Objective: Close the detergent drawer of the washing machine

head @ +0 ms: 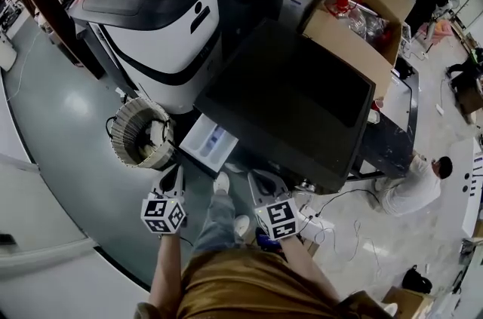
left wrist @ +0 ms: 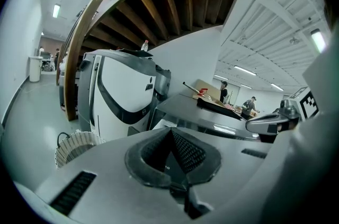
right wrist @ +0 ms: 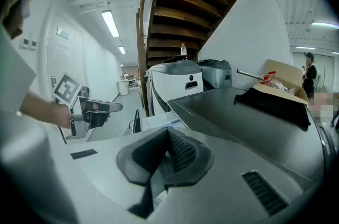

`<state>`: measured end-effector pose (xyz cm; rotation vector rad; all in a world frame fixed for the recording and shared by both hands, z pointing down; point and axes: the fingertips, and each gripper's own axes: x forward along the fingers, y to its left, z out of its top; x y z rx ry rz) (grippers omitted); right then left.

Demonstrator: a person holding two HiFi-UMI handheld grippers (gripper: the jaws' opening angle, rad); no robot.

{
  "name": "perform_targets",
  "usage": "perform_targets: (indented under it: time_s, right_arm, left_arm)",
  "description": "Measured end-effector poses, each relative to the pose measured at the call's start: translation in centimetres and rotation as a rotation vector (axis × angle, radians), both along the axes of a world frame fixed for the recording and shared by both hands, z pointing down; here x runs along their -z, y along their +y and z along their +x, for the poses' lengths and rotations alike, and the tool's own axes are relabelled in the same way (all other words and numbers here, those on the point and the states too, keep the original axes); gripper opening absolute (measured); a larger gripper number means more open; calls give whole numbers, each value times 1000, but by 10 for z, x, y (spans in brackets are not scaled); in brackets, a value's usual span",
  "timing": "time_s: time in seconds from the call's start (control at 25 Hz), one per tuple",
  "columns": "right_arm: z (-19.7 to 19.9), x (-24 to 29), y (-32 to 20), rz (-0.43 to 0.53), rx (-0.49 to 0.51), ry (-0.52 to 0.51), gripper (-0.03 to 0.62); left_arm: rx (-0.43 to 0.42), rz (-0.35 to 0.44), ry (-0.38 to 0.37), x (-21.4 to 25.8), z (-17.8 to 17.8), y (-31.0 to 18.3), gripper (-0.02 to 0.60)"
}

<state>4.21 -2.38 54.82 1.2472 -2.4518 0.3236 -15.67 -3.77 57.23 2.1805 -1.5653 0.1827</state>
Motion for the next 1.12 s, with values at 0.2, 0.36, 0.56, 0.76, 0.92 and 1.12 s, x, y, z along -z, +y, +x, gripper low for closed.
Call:
perform_targets:
  time_s: [0.2,0.36,0.56,0.76,0.92,1.12]
  right_arm:
    - [1,-9,-1,-26,7,13,12]
    - [-1,-16,0,-59,13,21,12]
    - [-1,-23,-1,-60,18,35,12]
    - [2,-28,-3,-71,17,42,12]
    - [1,-30,-5,-76,22,45,12]
    - [-2,-30,-8,-91,24,46,12]
  left_arm:
    - [-6,-29,2,-13,3,-3,23]
    - [-9,-47,4,-24,3,-4,23]
    - [-2,-73,5,-36,0,-4,23]
    - [-2,-92,11,-46,2,-3,23]
    - [-5,-104,11,-51,3,-5,23]
    - [-16,-116,6,-57,4,-7,23]
